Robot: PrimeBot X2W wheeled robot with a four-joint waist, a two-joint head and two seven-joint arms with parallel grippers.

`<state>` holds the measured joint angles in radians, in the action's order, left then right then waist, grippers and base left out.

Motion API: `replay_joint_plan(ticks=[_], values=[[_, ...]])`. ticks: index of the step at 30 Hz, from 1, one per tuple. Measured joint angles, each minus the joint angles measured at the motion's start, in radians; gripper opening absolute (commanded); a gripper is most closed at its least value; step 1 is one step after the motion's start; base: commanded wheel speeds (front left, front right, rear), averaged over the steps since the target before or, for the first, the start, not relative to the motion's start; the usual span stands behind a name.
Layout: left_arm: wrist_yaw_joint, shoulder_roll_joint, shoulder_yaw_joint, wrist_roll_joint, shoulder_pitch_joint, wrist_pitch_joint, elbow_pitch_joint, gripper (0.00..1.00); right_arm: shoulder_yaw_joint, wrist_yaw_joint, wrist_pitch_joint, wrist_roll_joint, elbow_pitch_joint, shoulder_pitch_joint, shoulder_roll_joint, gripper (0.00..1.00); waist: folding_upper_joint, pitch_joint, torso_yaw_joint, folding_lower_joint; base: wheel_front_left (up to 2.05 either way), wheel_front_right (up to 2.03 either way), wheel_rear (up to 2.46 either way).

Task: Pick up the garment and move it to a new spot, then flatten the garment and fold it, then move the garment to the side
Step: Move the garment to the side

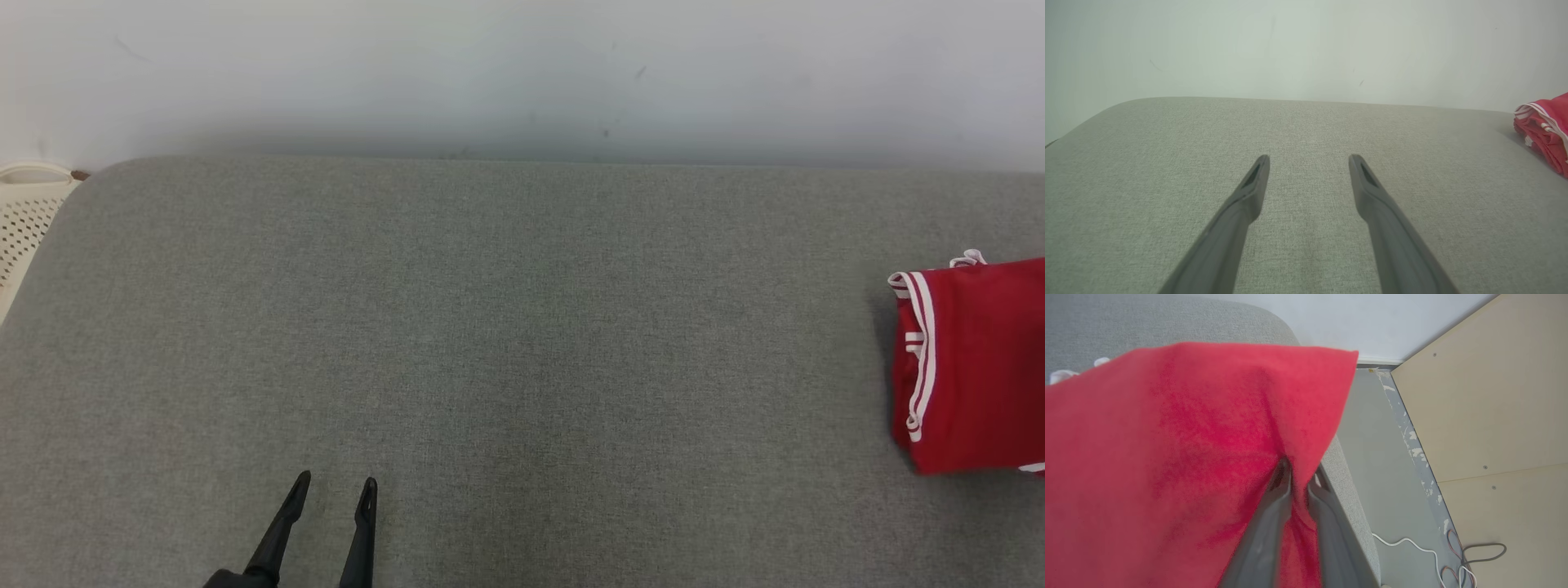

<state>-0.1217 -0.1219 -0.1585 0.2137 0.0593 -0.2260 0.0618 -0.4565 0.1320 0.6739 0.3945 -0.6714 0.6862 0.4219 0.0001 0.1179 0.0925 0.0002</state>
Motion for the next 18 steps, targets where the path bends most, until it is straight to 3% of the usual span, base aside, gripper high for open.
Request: replay_joint_plan(ticks=[1, 10, 18], values=[[0.0, -0.001, -0.001, 0.0, 0.0, 0.006, -0.005, 1.0, -0.002, 0.0, -0.005, 0.007, 0.0, -0.007, -0.002, 1.0, 0.0001, 0.006, 0.002, 0.0, 0.0, 0.0, 0.0], [0.006, -0.024, -0.035, -0.026, -0.003, -0.003, -0.02, 1.0, 0.102, 0.0, -0.1, 0.024, 0.003, -0.01, -0.03, 1.0, 0.0, -0.016, -0.012, -0.0002, 0.0, 0.0, 0.0], [0.003, -0.026, 0.017, 0.042, 0.003, -0.029, 0.03, 1.0, 0.157, 0.0, -0.19, -0.109, 0.04, -0.092, -0.113, 1.0, -0.0001, -0.097, -0.026, -0.0003, 0.0, 0.0, 0.0]])
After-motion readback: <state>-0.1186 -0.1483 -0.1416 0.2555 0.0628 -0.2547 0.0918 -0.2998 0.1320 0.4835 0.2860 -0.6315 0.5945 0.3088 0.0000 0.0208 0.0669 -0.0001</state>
